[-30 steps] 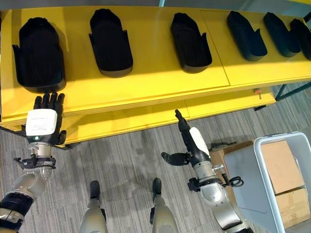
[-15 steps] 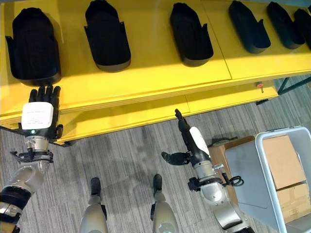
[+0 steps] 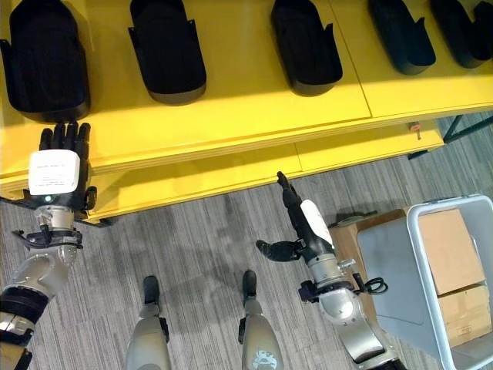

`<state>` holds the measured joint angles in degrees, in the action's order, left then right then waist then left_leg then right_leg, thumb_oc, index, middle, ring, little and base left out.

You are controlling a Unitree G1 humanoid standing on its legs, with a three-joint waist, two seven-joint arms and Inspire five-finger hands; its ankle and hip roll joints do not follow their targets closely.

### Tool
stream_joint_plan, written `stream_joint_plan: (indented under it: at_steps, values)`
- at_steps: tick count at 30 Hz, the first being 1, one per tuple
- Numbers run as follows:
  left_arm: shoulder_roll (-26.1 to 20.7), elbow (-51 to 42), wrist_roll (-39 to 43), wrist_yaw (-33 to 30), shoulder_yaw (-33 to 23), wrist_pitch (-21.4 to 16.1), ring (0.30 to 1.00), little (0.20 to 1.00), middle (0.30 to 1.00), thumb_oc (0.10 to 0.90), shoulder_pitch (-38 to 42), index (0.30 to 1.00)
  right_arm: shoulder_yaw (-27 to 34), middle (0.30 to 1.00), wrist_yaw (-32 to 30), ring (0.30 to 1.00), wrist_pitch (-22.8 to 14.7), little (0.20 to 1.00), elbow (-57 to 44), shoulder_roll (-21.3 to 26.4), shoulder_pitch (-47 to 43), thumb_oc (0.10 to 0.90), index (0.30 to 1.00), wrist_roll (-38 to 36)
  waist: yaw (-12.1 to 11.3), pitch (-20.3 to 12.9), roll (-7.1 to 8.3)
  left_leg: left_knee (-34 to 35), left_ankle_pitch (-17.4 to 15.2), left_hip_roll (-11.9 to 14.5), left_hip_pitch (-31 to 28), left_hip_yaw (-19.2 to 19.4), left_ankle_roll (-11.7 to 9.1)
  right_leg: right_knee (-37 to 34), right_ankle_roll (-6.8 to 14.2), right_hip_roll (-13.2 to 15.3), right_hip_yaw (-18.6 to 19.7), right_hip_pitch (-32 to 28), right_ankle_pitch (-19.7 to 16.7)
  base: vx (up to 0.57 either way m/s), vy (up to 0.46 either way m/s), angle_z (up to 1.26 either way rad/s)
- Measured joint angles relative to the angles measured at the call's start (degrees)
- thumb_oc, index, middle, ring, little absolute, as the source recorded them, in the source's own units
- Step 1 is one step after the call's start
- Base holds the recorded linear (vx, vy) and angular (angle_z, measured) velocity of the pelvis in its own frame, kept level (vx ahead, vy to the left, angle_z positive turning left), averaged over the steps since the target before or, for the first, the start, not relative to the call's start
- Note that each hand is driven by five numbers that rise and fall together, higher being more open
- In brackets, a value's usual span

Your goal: Move parts from the plastic box to the shelf.

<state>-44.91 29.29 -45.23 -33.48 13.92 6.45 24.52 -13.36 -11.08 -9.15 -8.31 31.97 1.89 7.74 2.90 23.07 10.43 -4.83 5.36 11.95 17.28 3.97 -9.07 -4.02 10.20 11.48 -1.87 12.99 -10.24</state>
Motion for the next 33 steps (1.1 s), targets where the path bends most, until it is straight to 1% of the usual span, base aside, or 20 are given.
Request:
stream_joint_plan:
  at_steps: [3,7,17,20,22,23,24,27,28,30,31,32,33]
  values:
    - [-0.21,0.04,0.03,-0.05,0.42,0.05,1.0,1.0,1.0,0.9,0.96,1.0,-0.02,1.0,0.0,1.0,-0.28,1.0,0.0,0.0,-0.05,0.9,1.0,0.01,-0.01,0.07,0.01,-1.08,-0.19,-0.04,1.25,-0.32,0.14,0.31,0.0,0.03,0.0,0.74,-0.02,0.0,0.004,0.01]
    - [-0.24,0.99,0.04,0.04,0.63,0.11,1.0,1.0,1.0,0.9,1.27,1.0,-0.01,1.0,0.01,1.0,-0.48,1.0,0.0,0.02,-0.04,0.9,1.0,0.0,0.02,0.08,0.03,-2.22,-0.98,-0.04,1.49,-0.31,0.17,0.63,0.0,0.1,0.08,0.69,-0.01,0.0,0.001,-0.01]
    - [-0.23,1.62,0.08,0.3,0.67,-0.12,1.0,1.0,1.0,0.9,1.08,1.0,-0.01,1.0,0.01,1.0,-0.48,1.0,0.0,0.01,-0.13,0.9,1.0,0.0,0.13,0.08,0.02,-2.95,-1.21,-0.04,1.26,-0.31,0.22,1.21,0.01,0.14,0.19,0.5,-0.01,0.0,0.0,0.0]
    - [0.28,0.99,0.63,0.41,0.31,-0.28,1.0,1.0,1.0,0.9,-0.65,1.0,-0.01,1.0,0.03,1.0,-0.48,1.0,0.0,0.0,-0.27,0.9,1.0,0.01,-0.05,0.11,-0.11,-2.92,-1.21,-0.09,0.44,-0.08,0.23,1.36,0.06,0.26,0.2,-0.04,0.03,0.0,0.0,-0.03]
    - [1.29,-0.94,2.21,0.49,-0.48,-0.68,1.0,1.0,1.0,0.9,-4.11,1.0,0.09,1.0,0.01,1.0,-0.49,1.0,0.0,0.02,-0.36,0.9,1.0,0.01,-0.06,0.23,-0.37,-2.72,-1.35,-0.13,-1.03,0.19,0.26,1.31,0.12,0.34,0.38,-1.33,0.3,0.02,-0.01,-0.04]
    - [4.12,-5.13,2.52,1.69,-4.17,-1.34,1.0,1.0,1.0,0.9,-8.31,1.0,0.16,1.0,0.01,1.0,-0.48,1.0,0.0,0.01,-0.23,0.9,1.0,0.02,-0.16,0.25,-0.82,-2.3,-1.35,-0.24,-2.05,0.2,0.26,1.3,0.06,0.5,0.42,-1.98,0.48,0.0,0.0,0.0]
    - [5.36,-6.66,2.76,1.67,-4.82,-1.89,1.0,1.0,1.0,0.9,-10.25,1.0,0.3,1.0,0.01,1.0,-0.45,1.0,0.01,0.0,-0.05,0.9,1.0,0.04,-0.24,0.23,-1.26,-2.01,-1.34,-0.3,-2.55,0.18,0.27,1.24,0.12,0.56,0.41,-2.44,0.57,0.0,0.0,0.0]
    - [9.25,-9.64,4.56,1.85,-5.37,-4.19,1.0,1.0,1.0,0.9,-14.59,1.0,0.95,1.0,0.01,1.0,-0.37,1.0,0.02,0.02,0.44,0.9,1.0,0.04,-0.94,-0.1,-3.42,-1.11,-1.34,-0.38,-4.12,0.1,0.27,1.12,0.21,0.6,0.29,-3.8,0.96,0.03,-0.02,0.04]
    - [10.33,-9.7,4.6,2.02,-5.28,-5.09,1.0,1.0,1.0,0.9,-15.84,1.0,1.04,1.0,0.05,1.0,-0.31,1.0,0.09,0.06,0.45,0.9,1.0,0.04,-1.39,-0.57,-4.4,-0.52,-1.43,-0.39,-4.71,0.11,0.46,1.05,0.22,0.65,-0.05,-4.29,1.06,0.06,-0.043,0.02]
    - [11.76,-9.96,6.02,3.09,-5.2,-6.77,1.0,1.0,1.0,0.9,-18.59,1.0,1.21,1.0,0.07,1.0,-0.23,1.0,0.12,0.09,0.53,0.9,1.0,0.05,-1.64,-1.48,-5.85,0.42,-1.32,-0.4,-6.05,0.05,0.58,0.91,0.27,0.6,-0.19,-5.42,1.47,0.06,-0.05,0.06]
    - [12.7,-12.31,8.33,5.11,-5.65,-7.11,1.0,1.0,1.0,0.9,-21.25,1.0,1.44,1.0,0.08,1.0,-0.17,1.0,0.14,0.09,0.58,0.9,1.0,0.04,-1.59,-1.78,-6.38,1.17,-1.14,-0.42,-7.19,-0.08,0.42,0.53,0.26,0.56,-0.29,-6.54,1.56,0.06,-0.055,0.12]
    - [13.21,-16.06,11.45,7.55,-5.68,-8.12,1.0,1.0,1.0,0.9,-26.0,1.0,2.33,1.0,0.09,1.0,-0.17,1.0,0.15,0.11,0.92,0.9,1.0,0.04,-1.63,-2.36,-6.94,2.09,-0.91,-0.44,-8.68,-0.18,0.1,0.02,0.34,0.55,-0.59,-8.03,1.81,0.06,-0.052,0.11]
    - [13.33,-17.81,13.15,9.44,-5.69,-8.71,1.0,1.0,1.0,0.9,-28.61,1.0,2.96,1.0,0.09,1.0,-0.18,1.0,0.12,0.06,1.21,0.9,1.0,0.0,-1.58,-3.08,-7.2,2.35,-0.88,-0.46,-8.8,-0.25,0.1,-0.2,0.33,0.56,-0.65,-8.24,1.83,0.06,-0.048,0.07]
